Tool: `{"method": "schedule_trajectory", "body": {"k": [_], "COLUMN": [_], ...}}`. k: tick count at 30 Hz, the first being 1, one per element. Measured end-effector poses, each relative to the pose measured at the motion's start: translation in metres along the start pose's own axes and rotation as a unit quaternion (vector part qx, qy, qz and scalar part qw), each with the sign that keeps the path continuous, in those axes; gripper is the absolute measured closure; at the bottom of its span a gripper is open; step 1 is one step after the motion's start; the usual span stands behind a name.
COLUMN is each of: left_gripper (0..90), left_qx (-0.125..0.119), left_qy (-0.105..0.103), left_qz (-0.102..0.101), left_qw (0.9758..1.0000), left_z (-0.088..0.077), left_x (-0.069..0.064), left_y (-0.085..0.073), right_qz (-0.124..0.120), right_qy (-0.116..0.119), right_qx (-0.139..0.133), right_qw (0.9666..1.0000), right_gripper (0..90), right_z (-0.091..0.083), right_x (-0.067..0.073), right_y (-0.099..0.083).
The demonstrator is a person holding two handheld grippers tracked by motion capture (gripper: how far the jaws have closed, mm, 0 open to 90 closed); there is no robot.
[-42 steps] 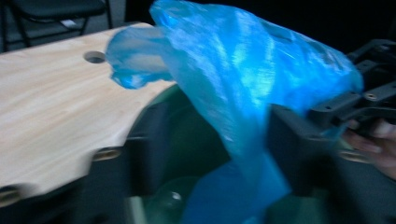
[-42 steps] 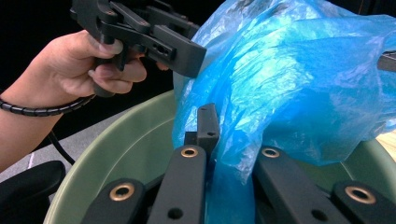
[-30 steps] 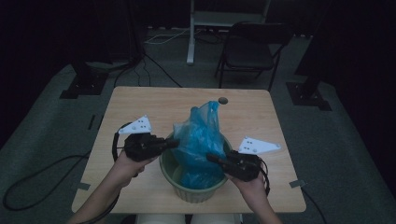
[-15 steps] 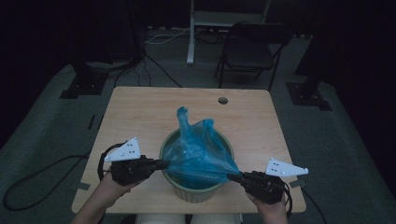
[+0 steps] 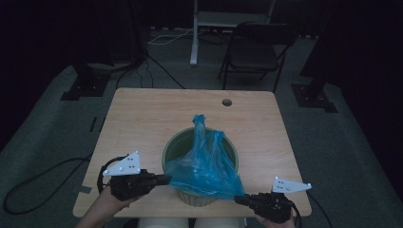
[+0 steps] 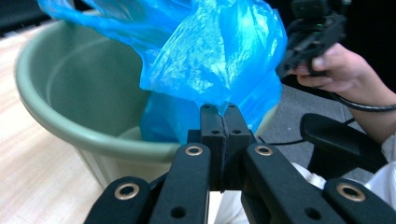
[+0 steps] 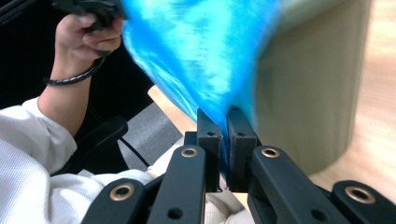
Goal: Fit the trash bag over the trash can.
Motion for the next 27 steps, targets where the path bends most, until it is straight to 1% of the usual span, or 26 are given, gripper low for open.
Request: {"method": "schedule_trajectory", "body": {"k": [1,2,3,5,6,7,8,9,10,11,12,13,14,15,16,17,18,19,20,21,22,23,24,25,26,27], "left_gripper": [90.0,90.0,90.0,90.0,90.0,90.0,90.0,90.0,90.0,90.0,90.0,90.0,90.0,90.0,90.0,90.0,90.0,90.0,90.0,90.0,90.0,90.0,90.0,90.0,90.0,90.0], "left_qx": [-0.004,-0.005,-0.005,-0.009,-0.008,-0.01,-0.01,-0.007,-0.005,-0.003,0.001,0.002,0.0,0.001,0.001,-0.001,-0.002,-0.005,-0.005,-0.004,-0.007,-0.005,-0.003,-0.005,-0.002,-0.002], "left_qy": [-0.005,-0.006,-0.009,-0.009,-0.017,-0.019,-0.015,-0.018,-0.015,-0.012,-0.014,-0.016,-0.012,-0.015,-0.015,-0.012,-0.014,-0.014,-0.014,-0.015,-0.016,-0.017,-0.017,-0.017,-0.019,-0.019], "left_qz": [-0.003,-0.008,-0.008,-0.015,-0.012,-0.01,-0.013,-0.007,-0.004,-0.004,-0.002,0.001,-0.003,0.002,0.002,-0.004,-0.002,-0.001,-0.003,0.0,0.0,0.0,0.002,0.001,0.0,0.002], "left_qw": [1.0,0.9999,0.9999,0.9998,0.9998,0.9997,0.9998,0.9998,0.9999,0.9999,0.9999,0.9999,0.9999,0.9999,0.9999,0.9999,0.9999,0.9999,0.9999,0.9999,0.9999,0.9998,0.9998,0.9998,0.9998,0.9998], "left_z": [0.0,0.0,0.001,0.002,0.003,0.003,0.003,0.004,0.004,0.004,0.004,0.003,0.002,0.0,0.0,-0.001,-0.002,-0.003,-0.003,-0.003,-0.003,-0.002,-0.001,-0.001,0.0,0.0], "left_x": [0.0,0.001,0.001,0.002,0.001,0.001,0.001,-0.001,-0.001,-0.002,-0.003,-0.003,-0.002,-0.003,-0.003,-0.002,-0.002,-0.003,-0.003,-0.003,-0.003,-0.003,-0.003,-0.003,-0.002,-0.002], "left_y": [-0.002,-0.004,-0.005,-0.007,-0.008,-0.008,-0.008,-0.009,-0.009,-0.01,-0.011,-0.013,-0.014,-0.016,-0.016,-0.016,-0.016,-0.015,-0.015,-0.014,-0.014,-0.013,-0.013,-0.012,-0.012,-0.012], "right_qz": [0.0,0.016,0.022,0.023,0.026,0.027,0.027,0.028,0.036,0.036,0.038,0.039,0.043,0.069,0.075,0.082,0.082,0.086,0.079,0.079,0.063,0.063,0.055,0.033,0.028,0.028], "right_qy": [0.0,0.014,0.021,0.026,0.033,0.037,0.037,0.033,0.026,0.026,0.01,-0.016,-0.036,-0.052,-0.062,-0.073,-0.073,-0.079,-0.1,-0.1,-0.113,-0.113,-0.117,-0.113,-0.103,-0.103], "right_qx": [0.0,0.001,0.005,0.009,0.01,0.016,0.016,0.018,0.028,0.028,0.036,0.051,0.061,0.067,0.064,0.055,0.055,0.042,0.017,0.017,-0.014,-0.014,-0.029,-0.055,-0.066,-0.066], "right_qw": [1.0,0.9998,0.9995,0.9993,0.999,0.9988,0.9988,0.9989,0.9986,0.9986,0.9986,0.9978,0.9966,0.9941,0.9932,0.9924,0.9924,0.9923,0.9917,0.9917,0.9915,0.9915,0.9912,0.9916,0.9921,0.9921], "right_gripper": [86.6,86.7,86.7,86.7,86.6,86.6,86.6,86.6,86.8,86.8,89.0,89.7,90.0,89.9,89.9,88.8,88.8,85.7,82.4,82.4,76.6,76.6,73.6,64.0,62.7,62.7], "right_z": [0.0,0.002,0.003,0.003,0.003,0.0,0.0,-0.001,-0.003,-0.003,-0.003,-0.002,-0.001,-0.001,-0.002,-0.005,-0.005,-0.008,-0.015,-0.015,-0.021,-0.021,-0.022,-0.021,-0.019,-0.019], "right_x": [0.0,-0.006,-0.007,-0.007,-0.007,-0.009,-0.009,-0.011,-0.016,-0.016,-0.021,-0.027,-0.033,-0.047,-0.053,-0.059,-0.059,-0.064,-0.07,-0.07,-0.071,-0.071,-0.07,-0.063,-0.058,-0.058], "right_y": [0.0,-0.006,-0.009,-0.012,-0.015,-0.02,-0.02,-0.022,-0.028,-0.028,-0.032,-0.038,-0.043,-0.047,-0.045,-0.039,-0.039,-0.03,-0.005,-0.005,0.025,0.025,0.041,0.074,0.09,0.09]}}
Point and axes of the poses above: each handheld gripper's, and its own axes: z roughly forward along the jaws, y roughly out of its top, x roughly to its left, the point moved 7 cm from there along z, roughly forward along the jaws, and after that the axes turned 14 degrees about -y, right-handed, at the moved point
